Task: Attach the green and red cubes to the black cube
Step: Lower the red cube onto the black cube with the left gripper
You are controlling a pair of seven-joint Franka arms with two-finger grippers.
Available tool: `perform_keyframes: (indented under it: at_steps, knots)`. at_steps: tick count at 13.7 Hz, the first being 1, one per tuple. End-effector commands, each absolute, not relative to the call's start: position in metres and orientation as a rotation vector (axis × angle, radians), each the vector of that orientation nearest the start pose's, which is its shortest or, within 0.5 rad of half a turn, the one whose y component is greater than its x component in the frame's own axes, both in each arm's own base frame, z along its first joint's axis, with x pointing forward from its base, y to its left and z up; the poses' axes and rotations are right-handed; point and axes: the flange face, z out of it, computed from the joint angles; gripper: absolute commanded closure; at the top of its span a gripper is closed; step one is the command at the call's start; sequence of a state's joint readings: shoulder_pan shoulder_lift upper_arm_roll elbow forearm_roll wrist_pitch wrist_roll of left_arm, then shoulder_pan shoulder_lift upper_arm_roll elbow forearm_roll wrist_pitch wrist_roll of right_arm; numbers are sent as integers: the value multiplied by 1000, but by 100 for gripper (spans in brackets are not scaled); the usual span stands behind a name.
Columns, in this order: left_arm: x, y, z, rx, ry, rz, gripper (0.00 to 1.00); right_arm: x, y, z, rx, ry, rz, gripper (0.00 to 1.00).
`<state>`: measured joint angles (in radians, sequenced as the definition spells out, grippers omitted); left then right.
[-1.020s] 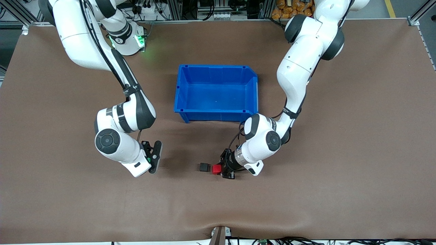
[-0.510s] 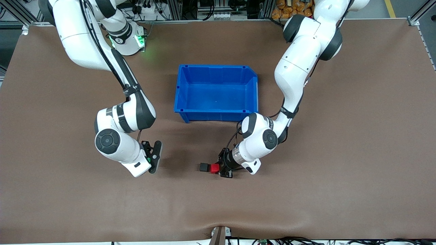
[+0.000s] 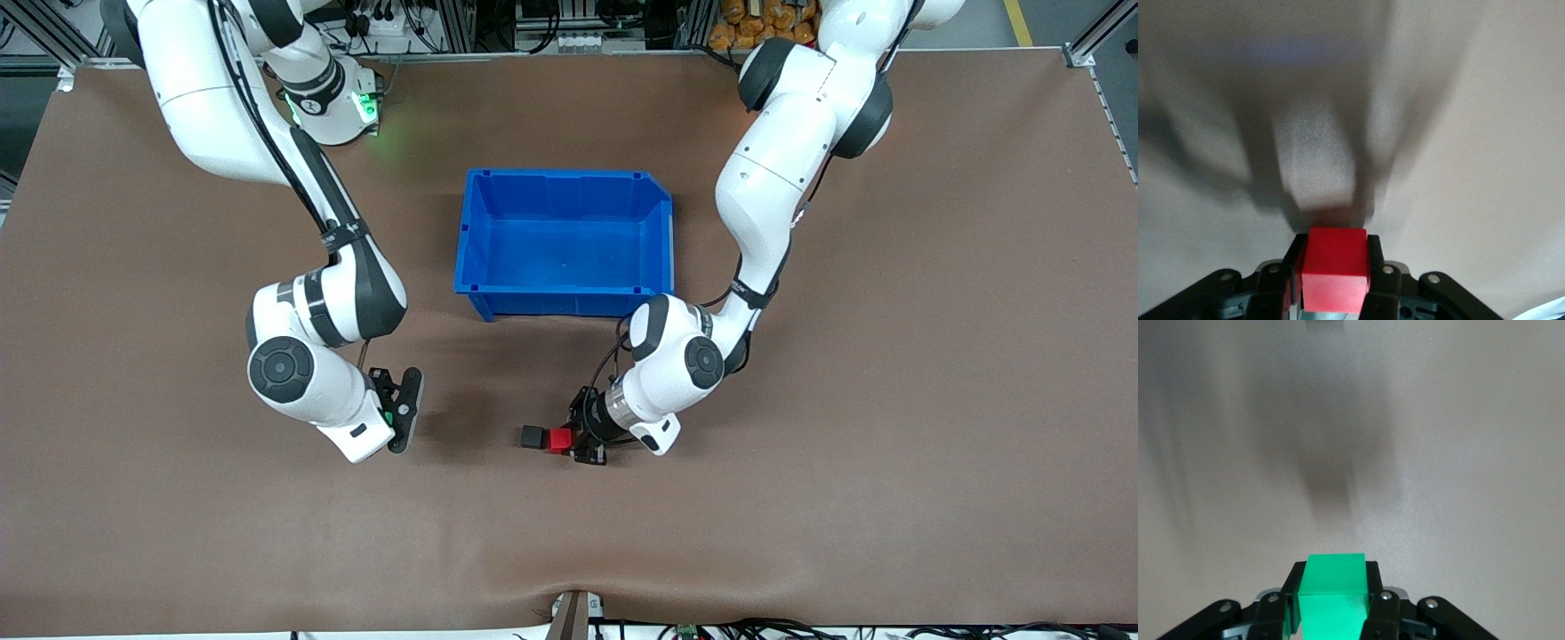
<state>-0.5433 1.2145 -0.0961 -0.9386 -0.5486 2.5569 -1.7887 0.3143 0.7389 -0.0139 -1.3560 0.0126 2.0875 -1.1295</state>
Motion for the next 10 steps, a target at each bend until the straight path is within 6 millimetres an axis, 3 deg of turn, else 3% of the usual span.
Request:
perform_keyframes:
  at_steps: [1, 10]
  knots:
    - [675, -464, 154, 1721, 1878, -389, 100, 703, 221, 284, -2380, -2039, 16, 96]
    - [679, -458, 156, 1733, 1857, -358, 100, 703, 221, 284, -2380, -2039, 16, 96]
